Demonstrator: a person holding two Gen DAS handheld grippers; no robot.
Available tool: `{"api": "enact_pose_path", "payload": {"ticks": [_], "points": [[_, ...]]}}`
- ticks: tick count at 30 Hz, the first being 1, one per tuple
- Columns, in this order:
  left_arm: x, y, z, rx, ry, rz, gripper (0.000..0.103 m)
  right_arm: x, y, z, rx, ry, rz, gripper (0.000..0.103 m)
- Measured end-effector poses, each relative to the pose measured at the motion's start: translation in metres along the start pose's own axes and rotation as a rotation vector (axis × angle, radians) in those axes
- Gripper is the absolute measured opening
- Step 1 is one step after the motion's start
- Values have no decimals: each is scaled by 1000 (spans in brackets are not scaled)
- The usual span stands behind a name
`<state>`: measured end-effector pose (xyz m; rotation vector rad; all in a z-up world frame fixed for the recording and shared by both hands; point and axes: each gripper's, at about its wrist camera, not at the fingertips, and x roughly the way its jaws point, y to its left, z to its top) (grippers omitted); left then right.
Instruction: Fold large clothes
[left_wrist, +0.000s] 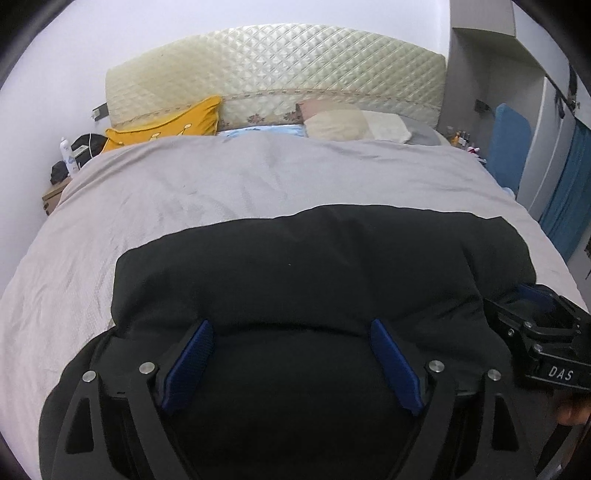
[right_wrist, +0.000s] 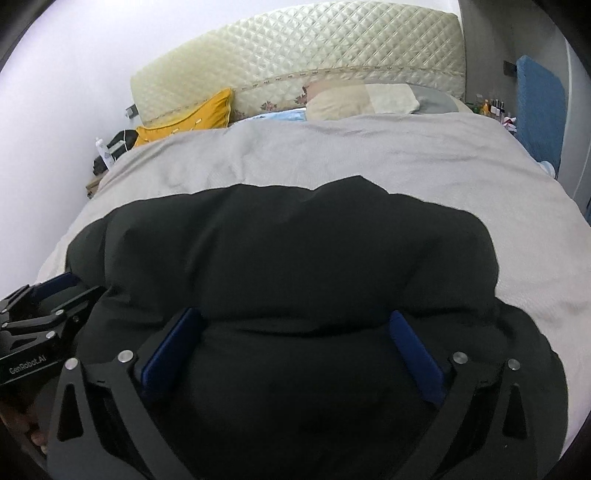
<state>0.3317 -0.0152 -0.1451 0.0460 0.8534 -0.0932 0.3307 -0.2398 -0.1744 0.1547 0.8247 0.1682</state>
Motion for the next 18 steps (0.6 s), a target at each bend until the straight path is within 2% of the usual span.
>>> {"api": "enact_pose_path", "payload": {"ticks": [7, 18], "points": [[14, 0, -6, 19, -1, 44, 93, 13, 5, 1, -9, 35, -11, 103], [21, 2, -18, 10, -3, 53, 93, 26, 11, -10, -63, -3, -44, 103]]}}
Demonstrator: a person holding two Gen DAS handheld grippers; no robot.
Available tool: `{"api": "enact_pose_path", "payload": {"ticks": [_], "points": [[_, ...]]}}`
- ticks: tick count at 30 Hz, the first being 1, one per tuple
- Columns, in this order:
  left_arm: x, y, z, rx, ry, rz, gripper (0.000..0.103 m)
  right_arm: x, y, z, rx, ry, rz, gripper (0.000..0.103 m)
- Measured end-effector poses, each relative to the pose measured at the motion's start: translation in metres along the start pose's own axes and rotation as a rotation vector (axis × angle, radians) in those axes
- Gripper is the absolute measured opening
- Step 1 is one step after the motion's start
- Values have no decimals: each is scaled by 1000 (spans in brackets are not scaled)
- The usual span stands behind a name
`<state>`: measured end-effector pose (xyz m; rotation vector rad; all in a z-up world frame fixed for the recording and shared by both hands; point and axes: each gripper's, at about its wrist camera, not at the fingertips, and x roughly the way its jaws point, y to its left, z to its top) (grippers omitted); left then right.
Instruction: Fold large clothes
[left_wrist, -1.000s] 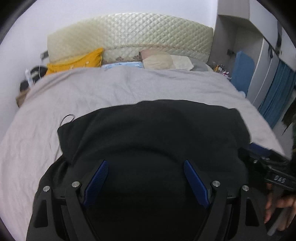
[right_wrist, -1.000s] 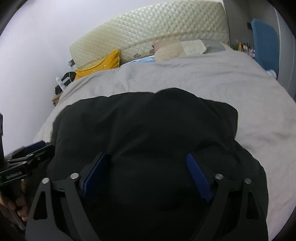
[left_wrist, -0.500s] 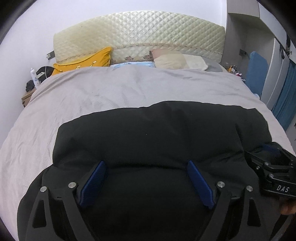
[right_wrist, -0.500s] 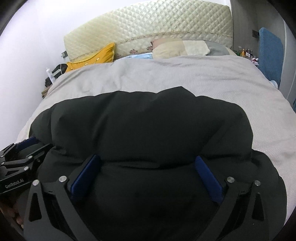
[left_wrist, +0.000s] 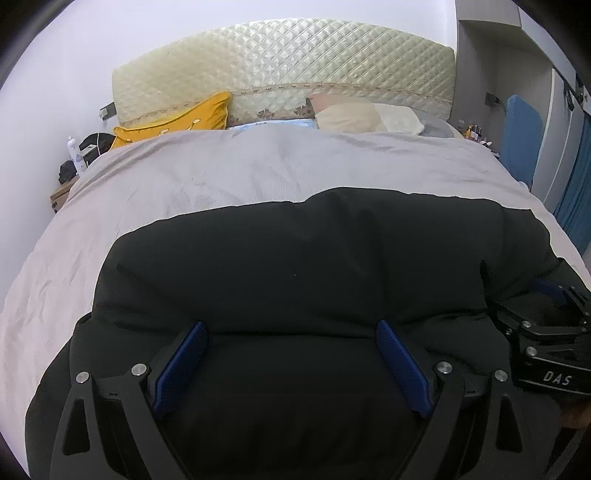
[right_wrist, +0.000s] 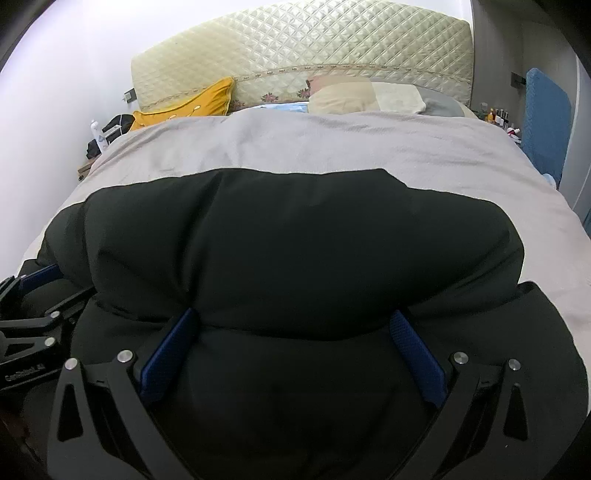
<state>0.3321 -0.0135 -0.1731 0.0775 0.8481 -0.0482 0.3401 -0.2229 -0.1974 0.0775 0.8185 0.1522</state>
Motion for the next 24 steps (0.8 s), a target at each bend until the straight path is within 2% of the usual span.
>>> {"api": "enact_pose_path", "payload": {"ticks": [4, 12, 20, 24], "points": [[-3, -2, -4, 8, -9, 11, 93, 0, -3, 0, 1, 8, 9, 103], [-10, 10, -5, 4, -3, -28, 93, -20, -11, 4, 17, 9, 68, 103], [-37, 52, -7, 6, -55, 37, 95, -43, -35, -2, 5, -31, 52, 103], [-48, 57, -11, 27, -93, 131, 95, -50, -48, -1, 4, -42, 10, 103]]}}
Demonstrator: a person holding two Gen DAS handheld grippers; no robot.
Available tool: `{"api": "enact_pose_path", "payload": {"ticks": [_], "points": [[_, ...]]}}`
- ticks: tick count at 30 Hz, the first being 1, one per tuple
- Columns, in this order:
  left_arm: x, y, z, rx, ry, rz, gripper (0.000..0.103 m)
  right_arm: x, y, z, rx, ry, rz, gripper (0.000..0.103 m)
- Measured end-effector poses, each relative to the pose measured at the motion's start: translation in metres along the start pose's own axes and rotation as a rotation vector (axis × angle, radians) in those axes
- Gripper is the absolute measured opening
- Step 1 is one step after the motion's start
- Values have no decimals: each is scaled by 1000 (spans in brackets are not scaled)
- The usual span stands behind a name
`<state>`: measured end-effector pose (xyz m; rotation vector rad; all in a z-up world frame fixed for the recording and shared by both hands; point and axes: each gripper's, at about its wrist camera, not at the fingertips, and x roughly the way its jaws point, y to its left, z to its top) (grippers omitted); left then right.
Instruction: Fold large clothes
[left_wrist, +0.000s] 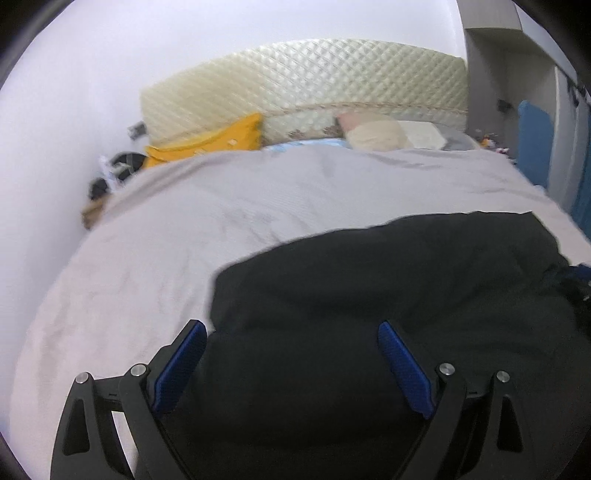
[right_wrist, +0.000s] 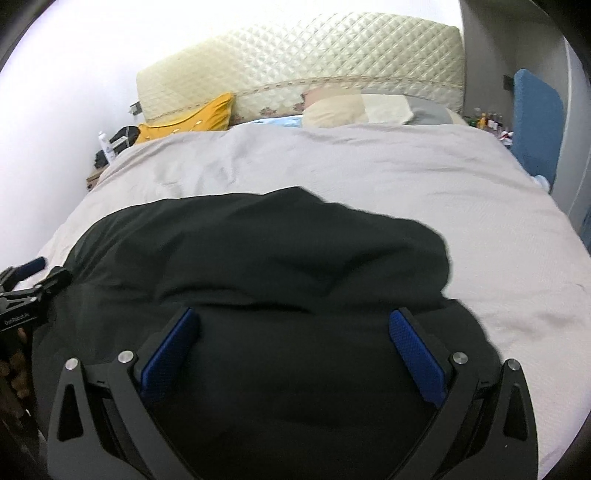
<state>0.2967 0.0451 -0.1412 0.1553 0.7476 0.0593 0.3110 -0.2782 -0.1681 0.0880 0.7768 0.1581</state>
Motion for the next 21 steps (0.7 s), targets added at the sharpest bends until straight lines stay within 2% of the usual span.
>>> {"api": "enact_pose_path", "payload": {"ticks": [3, 6, 9, 21], "points": [[-2, 7, -1, -22, -7, -22, 95, 4, -4, 1, -9, 12, -14, 103], [12, 11, -5, -32, 35, -19, 95, 13, -7, -2, 2, 34, 6, 103], [26, 16, -8, -52, 75, -55, 95, 18, -8, -4, 10, 48, 15, 103], [44, 15, -19, -103, 89, -109, 99, 37, -10, -15, 25, 58, 45, 103]]}}
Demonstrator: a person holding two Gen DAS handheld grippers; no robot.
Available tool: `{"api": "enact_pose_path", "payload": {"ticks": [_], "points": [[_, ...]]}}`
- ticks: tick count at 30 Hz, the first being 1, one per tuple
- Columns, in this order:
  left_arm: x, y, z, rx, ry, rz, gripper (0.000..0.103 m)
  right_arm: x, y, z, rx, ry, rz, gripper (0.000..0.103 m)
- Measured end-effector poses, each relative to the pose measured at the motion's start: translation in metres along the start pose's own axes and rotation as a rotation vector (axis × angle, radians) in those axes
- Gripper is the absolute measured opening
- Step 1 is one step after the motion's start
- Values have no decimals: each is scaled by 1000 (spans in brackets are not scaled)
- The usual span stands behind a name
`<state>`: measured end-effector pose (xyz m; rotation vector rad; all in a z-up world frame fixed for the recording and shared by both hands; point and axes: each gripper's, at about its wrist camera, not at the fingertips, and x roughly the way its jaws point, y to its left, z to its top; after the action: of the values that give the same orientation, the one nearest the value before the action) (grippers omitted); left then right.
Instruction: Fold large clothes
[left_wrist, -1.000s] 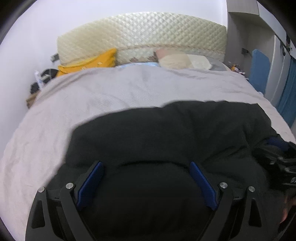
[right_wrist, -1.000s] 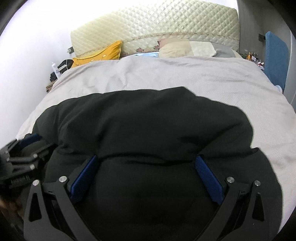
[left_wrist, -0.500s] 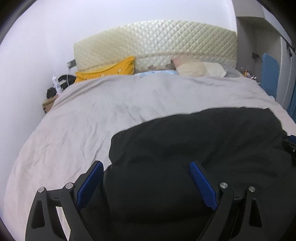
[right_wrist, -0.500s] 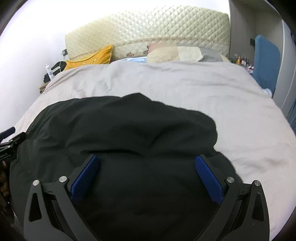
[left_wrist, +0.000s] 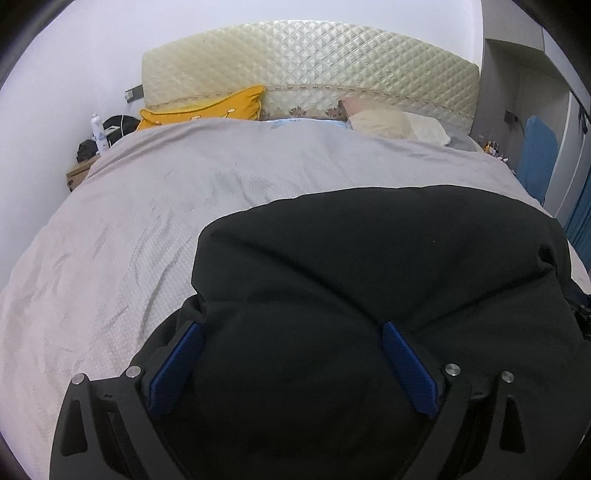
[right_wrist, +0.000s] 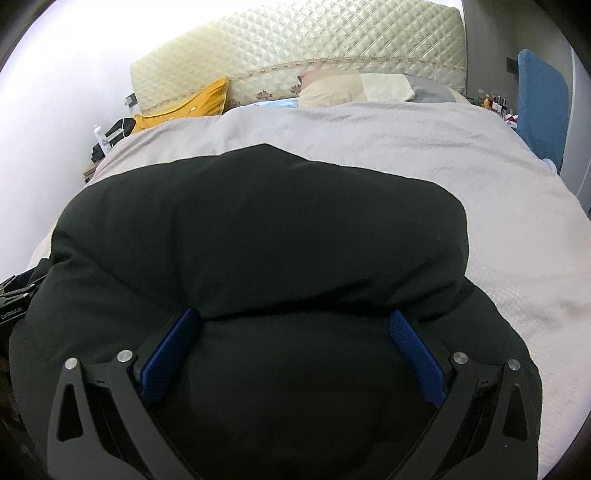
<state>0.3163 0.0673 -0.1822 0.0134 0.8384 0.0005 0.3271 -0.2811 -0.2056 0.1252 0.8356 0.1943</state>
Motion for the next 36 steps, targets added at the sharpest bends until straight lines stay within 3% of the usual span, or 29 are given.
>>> {"api": "enact_pose_path", "payload": {"ticks": [4, 8, 12, 23, 26, 30, 36], "points": [[-4, -5, 2, 7, -2, 20, 99, -4, 1, 1, 15, 0, -11, 103], [-18, -1, 7, -50, 7, -2, 98, -19, 5, 4, 29, -14, -44, 103], [-50, -7, 16, -71, -20, -11, 98, -62, 17, 17, 30, -81, -12, 103], [-242, -48, 36, -17, -259, -44, 98, -239, 61, 26, -5, -349, 16, 103], [-294, -61, 31, 26, -309, -27, 98, -290, 75, 21, -34, -418, 12, 103], [-352, -73, 18, 26, -374, -74, 98, -350, 89, 10, -56, -509, 20, 103], [-411, -87, -9, 30, -437, -93, 98, -411, 111, -23, -96, -605, 15, 103]]}}
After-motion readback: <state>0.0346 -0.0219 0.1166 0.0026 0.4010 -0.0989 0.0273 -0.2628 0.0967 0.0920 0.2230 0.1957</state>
